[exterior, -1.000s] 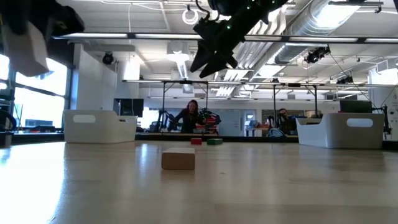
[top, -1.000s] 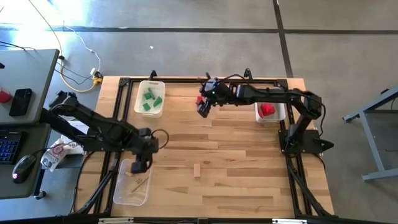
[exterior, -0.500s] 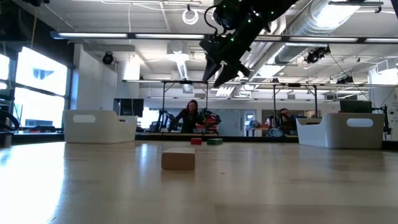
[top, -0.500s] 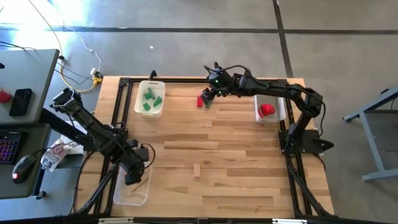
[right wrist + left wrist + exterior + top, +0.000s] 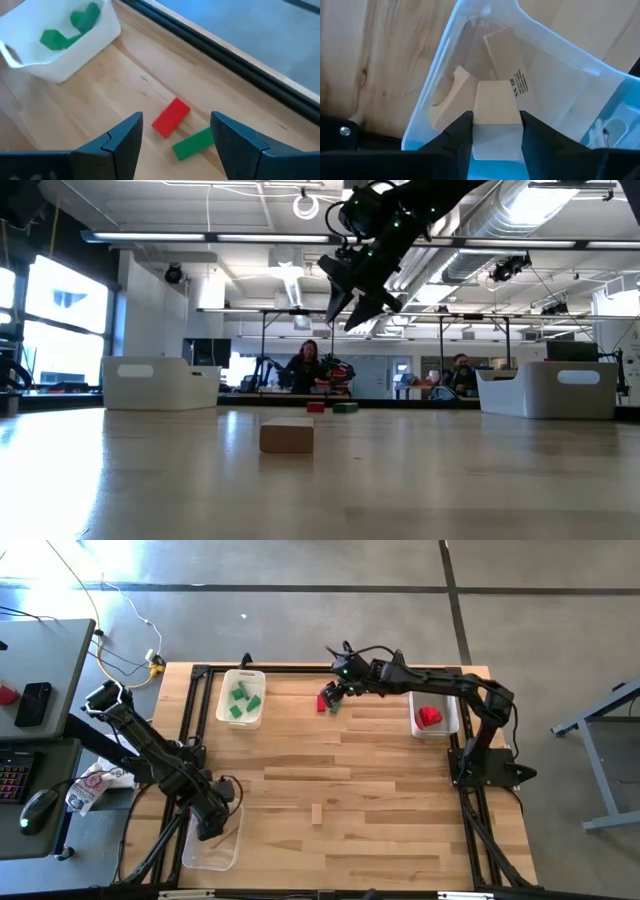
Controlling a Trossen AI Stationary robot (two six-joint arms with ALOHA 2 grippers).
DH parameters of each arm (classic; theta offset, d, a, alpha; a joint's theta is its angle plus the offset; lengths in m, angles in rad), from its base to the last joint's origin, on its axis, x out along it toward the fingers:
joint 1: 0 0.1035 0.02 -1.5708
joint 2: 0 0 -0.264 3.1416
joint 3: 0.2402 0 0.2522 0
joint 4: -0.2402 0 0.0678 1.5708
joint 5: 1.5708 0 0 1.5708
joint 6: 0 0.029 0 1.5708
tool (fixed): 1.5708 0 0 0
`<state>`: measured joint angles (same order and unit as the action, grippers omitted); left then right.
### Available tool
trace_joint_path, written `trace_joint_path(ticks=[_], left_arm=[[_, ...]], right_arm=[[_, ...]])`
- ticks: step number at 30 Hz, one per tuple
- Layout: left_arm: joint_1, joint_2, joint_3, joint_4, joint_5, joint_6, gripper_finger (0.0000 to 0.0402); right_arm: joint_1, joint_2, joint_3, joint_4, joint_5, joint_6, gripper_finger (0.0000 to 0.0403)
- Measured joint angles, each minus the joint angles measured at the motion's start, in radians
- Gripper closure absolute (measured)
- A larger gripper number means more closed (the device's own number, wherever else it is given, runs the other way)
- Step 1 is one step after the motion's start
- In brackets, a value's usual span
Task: Sort & place blocks by color
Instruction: Put the brown block into the transparent bin, then put the green block into the white bin
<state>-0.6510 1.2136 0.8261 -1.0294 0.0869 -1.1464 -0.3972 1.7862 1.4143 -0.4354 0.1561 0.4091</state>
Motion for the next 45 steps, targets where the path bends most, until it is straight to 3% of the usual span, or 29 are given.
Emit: trace_joint_path(ticks=[13,31,38,45], left_arm=[[0.001,0.0,0.0,0.004,0.063,-0.028,0.0206],[0.003,-0.02,0.035,-0.002,0.053,0.075,0.0202],[0.003,-0.038,0.142,0.001,-0.088,0.187,0.0202],[0.003,-0.037,0.204,0.005,-0.358,0.337,0.0202]], right_arm=[[-0.067,0.049,0.0,0.003,-0.004,0.177,0.0183],[-0.047,0.07,0.0,0.13,-0.043,0.177,0.0183],[-0.047,0.07,0.0,0.119,-0.007,0.185,0.0183],[-0.048,0.107,0.0,0.094,-0.002,0.216,0.0183]])
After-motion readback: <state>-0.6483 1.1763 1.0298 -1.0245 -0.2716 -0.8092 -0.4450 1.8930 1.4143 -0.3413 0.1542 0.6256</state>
